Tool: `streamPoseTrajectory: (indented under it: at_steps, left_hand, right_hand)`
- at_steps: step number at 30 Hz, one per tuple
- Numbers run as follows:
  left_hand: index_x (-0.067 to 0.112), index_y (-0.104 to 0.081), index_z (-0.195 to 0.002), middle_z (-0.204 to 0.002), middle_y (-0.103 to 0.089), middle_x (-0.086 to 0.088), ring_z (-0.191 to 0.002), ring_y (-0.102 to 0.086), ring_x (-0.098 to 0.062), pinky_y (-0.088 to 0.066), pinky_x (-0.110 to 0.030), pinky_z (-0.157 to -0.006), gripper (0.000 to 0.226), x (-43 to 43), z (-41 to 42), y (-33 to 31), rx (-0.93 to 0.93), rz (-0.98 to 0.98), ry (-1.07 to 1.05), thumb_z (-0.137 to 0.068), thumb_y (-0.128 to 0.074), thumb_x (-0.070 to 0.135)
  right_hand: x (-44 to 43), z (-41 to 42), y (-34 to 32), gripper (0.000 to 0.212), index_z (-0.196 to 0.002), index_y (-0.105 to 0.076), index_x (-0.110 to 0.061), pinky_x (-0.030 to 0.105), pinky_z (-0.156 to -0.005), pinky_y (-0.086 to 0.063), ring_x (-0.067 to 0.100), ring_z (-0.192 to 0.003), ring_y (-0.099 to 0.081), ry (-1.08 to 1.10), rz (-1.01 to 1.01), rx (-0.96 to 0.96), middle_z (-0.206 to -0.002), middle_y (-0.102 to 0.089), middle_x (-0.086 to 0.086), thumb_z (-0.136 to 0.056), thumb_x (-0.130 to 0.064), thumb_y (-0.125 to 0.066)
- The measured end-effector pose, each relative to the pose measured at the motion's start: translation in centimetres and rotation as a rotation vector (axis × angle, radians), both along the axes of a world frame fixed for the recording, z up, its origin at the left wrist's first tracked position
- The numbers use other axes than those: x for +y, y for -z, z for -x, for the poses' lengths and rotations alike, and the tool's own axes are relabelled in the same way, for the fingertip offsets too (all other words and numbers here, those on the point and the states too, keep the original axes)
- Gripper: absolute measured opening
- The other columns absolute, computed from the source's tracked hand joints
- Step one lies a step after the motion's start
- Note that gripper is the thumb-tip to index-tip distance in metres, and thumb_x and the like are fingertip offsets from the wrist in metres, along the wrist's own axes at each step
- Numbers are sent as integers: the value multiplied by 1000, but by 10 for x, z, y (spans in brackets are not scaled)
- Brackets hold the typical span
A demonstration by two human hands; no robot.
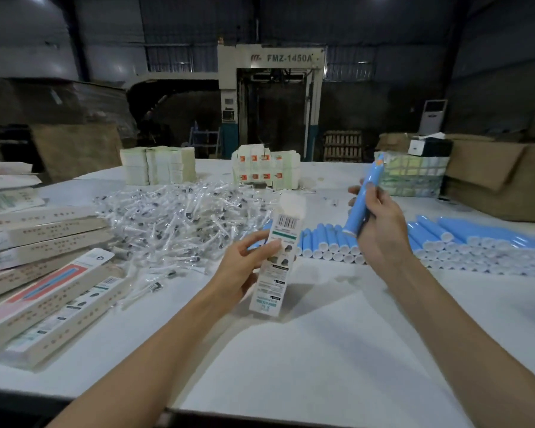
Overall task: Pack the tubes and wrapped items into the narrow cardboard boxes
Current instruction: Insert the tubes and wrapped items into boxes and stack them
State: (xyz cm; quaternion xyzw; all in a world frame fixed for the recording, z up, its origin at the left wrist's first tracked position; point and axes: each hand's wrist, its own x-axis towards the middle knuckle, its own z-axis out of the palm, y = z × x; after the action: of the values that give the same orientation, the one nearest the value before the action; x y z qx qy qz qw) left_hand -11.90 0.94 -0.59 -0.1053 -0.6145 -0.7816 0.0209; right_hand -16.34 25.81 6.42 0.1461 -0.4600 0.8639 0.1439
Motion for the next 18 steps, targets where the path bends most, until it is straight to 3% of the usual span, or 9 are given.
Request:
streamPoseTrajectory:
  at_steps: [5,9,12,16,18]
  left_hand:
    - [17,-78,-123,-122,-77,-24,-115,-70,-50,-54,-67,-102,38,8,-6,1,21,66,15,-86,-83,23]
    - [17,-79,-122,-122,-76,-25,-119,-66,-56,-55,-66,-103,37,12,-6,2,39,80,44,-86,-81,22]
    - [15,-76,-127,-122,-76,-25,-119,-67,-55,-56,-65,-103,43,13,-5,3,33,98,47,-85,-82,23]
    - [17,-76,-128,-122,-76,-26,-114,-71,-52,-54,-64,-104,49,11,-5,3,21,99,34,-82,-87,30]
    - [18,-77,-127,-121,-76,-26,-109,-72,-46,-55,-61,-103,54,9,-4,3,34,102,22,-78,-90,37]
  right_hand:
    - [-13,-20,-18,21,-121,-54,2,33,-96,-57,26,-105,-72,-121,117,151,-107,-68,14,-106,-13,-56]
    - [-29,-21,-23,31,-131,-46,2,43,-101,-58,37,-118,-70,-165,143,174,-122,-67,29,-105,-10,-59]
    - [-37,-21,-17,43,-139,-36,-6,42,-97,-60,37,-112,-73,-72,-72,159,-131,-62,32,-104,-6,-60]
    - [-30,-22,-7,73,-148,-26,-38,33,-97,-59,28,-107,-74,86,-407,230,-124,-65,18,-99,-9,-71]
    - [-24,-18,-10,76,-147,-30,-41,26,-91,-58,22,-105,-72,143,-516,226,-115,-68,15,-94,-13,-76]
